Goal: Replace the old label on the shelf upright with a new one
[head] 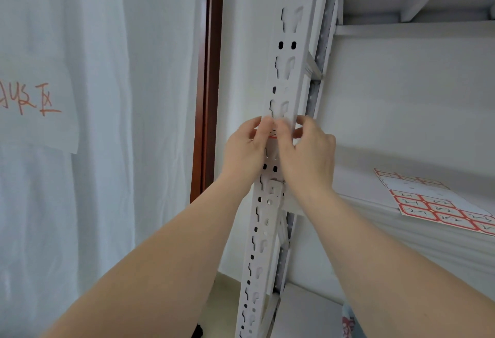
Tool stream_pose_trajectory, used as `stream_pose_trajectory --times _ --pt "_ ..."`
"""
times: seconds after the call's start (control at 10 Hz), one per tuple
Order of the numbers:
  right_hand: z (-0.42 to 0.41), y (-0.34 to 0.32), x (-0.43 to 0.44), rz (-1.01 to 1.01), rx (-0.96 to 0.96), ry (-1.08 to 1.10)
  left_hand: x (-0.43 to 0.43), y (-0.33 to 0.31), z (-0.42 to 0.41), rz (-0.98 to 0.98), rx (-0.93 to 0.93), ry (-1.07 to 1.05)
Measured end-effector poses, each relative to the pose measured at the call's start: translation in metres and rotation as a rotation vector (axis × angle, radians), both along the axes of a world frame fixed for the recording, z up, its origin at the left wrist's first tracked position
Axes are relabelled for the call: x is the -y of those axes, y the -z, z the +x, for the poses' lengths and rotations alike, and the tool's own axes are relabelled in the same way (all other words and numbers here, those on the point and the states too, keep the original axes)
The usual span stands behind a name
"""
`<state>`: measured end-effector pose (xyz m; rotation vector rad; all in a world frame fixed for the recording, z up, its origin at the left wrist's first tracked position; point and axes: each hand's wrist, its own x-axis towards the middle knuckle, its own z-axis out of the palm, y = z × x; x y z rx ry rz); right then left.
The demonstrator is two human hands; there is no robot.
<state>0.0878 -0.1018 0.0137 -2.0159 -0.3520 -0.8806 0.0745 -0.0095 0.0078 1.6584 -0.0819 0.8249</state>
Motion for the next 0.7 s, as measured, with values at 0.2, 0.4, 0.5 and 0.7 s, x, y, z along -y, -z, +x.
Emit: stream_pose_trajectory --times 0.2,0.4,0.5,0.7 --pt "0.008 0.004 -0.002 0.06 -0.006 -0.053 0.001 0.003 0.007 -0.085 0.027 0.028" --pt "0.006 0.008 0.007 0.013 -0.023 -0.098 0.0 0.011 0.003 -0.031 0.026 0.017" --pt "0.006 0.007 0.013 -0.013 -0.044 -0.16 -0.005 0.016 -0.003 0.054 -0.015 -0.005" --pt "-0.02 -0.012 0.034 0.068 -0.143 -0.204 -0.004 -0.001 -0.03 0.054 -0.071 -0.161"
